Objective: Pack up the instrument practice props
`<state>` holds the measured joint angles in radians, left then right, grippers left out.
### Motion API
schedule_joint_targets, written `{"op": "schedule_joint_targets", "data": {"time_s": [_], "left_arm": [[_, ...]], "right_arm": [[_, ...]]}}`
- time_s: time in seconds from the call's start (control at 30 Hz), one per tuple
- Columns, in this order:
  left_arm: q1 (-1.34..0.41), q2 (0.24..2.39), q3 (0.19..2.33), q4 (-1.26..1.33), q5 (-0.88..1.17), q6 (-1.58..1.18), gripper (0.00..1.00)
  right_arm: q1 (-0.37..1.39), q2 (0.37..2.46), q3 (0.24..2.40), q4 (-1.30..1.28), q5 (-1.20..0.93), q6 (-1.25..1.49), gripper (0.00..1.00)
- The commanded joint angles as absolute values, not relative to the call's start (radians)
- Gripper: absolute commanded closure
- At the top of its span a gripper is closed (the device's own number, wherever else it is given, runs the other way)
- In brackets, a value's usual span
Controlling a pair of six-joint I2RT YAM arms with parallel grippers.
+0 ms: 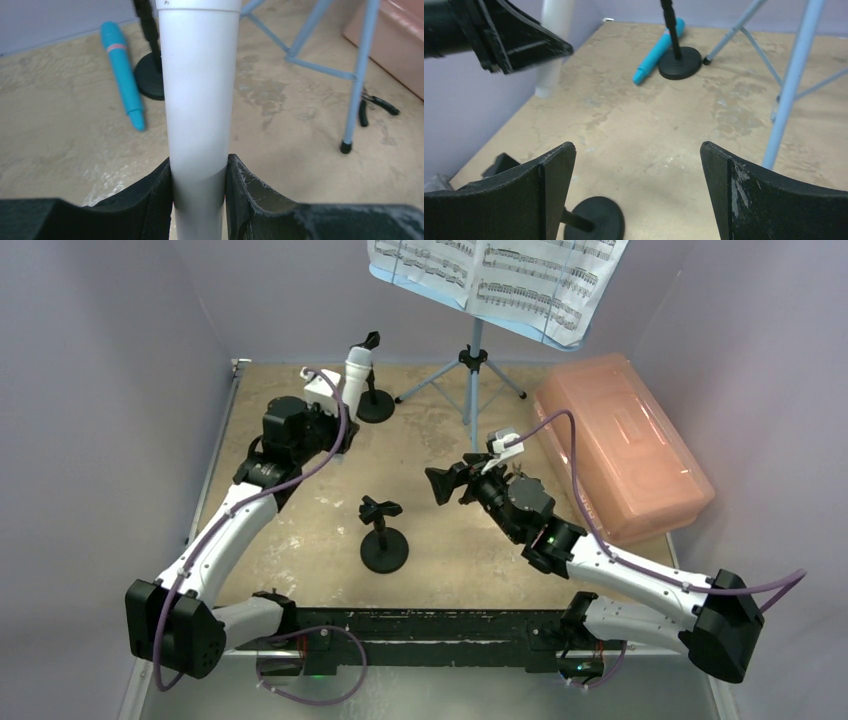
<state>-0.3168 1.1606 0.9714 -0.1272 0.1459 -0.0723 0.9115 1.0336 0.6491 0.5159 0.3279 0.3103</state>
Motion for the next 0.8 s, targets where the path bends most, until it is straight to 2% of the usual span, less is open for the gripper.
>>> {"op": "schedule_joint_targets", "data": {"time_s": [0.0,0.37,0.77], "left_arm": [[-0.218,1.203,1.03,-0.101,0.11,-0.129,1.0],[-0.031,1.501,1.16,-0.115,0.133,-0.169,1.0],[-0.007,1.928,1.426,-0.127,0.15,-0.144,0.98]], "right_arm": [[0.915,1.007,0.619,0.584,0.431,0.303,0.02],[0.915,0.887,0.482,0.66,0.591,0.395,0.02],[0.915,0.875,0.484,0.624,0.646,0.418,0.02]]}}
